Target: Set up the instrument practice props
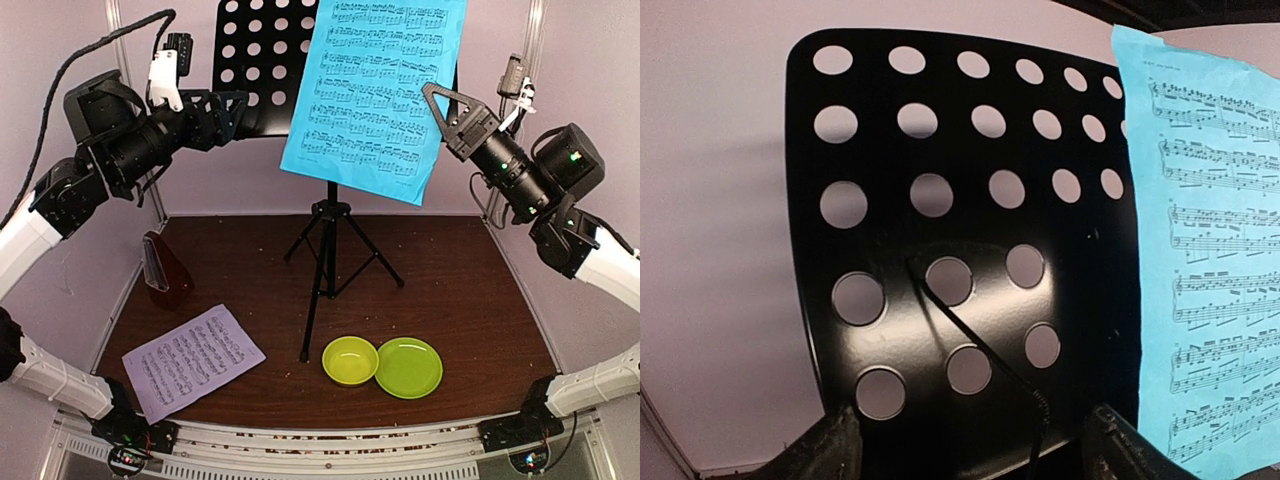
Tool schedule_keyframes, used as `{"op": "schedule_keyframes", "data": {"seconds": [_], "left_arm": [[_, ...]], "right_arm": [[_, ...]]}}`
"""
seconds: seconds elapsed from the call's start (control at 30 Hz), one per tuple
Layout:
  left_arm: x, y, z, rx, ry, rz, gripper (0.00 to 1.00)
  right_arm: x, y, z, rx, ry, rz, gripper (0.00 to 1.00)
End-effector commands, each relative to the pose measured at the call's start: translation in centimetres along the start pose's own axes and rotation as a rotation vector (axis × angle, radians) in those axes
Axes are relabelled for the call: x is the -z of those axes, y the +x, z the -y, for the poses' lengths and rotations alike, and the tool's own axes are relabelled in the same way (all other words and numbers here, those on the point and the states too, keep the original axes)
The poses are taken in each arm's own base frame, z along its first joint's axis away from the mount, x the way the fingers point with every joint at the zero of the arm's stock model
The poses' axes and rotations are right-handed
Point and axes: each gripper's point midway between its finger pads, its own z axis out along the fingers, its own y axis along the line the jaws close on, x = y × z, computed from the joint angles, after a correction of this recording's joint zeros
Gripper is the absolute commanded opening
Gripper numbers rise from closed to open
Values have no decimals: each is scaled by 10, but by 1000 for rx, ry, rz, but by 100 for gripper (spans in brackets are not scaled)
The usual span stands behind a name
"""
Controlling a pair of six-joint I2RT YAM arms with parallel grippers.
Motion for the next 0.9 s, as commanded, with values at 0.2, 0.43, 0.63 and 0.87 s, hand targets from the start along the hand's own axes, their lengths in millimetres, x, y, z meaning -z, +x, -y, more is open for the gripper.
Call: {"op": "schedule_keyframes", "data": {"seconds": [0.2, 0.43, 0.63, 0.87], "left_arm": [[-25, -9, 15, 45, 98, 12, 78], [-38, -8, 6, 18, 31, 8, 70], [-29, -16, 0, 26, 13, 63, 49], [-17, -23, -2, 43, 23, 127, 33]], "right_arm": [[-23, -38, 1, -31, -24, 115, 0], [-36, -35, 12, -41, -9, 120, 0], [-41, -32, 25, -34, 23, 124, 0], [-47, -27, 36, -30, 40, 116, 0]]}}
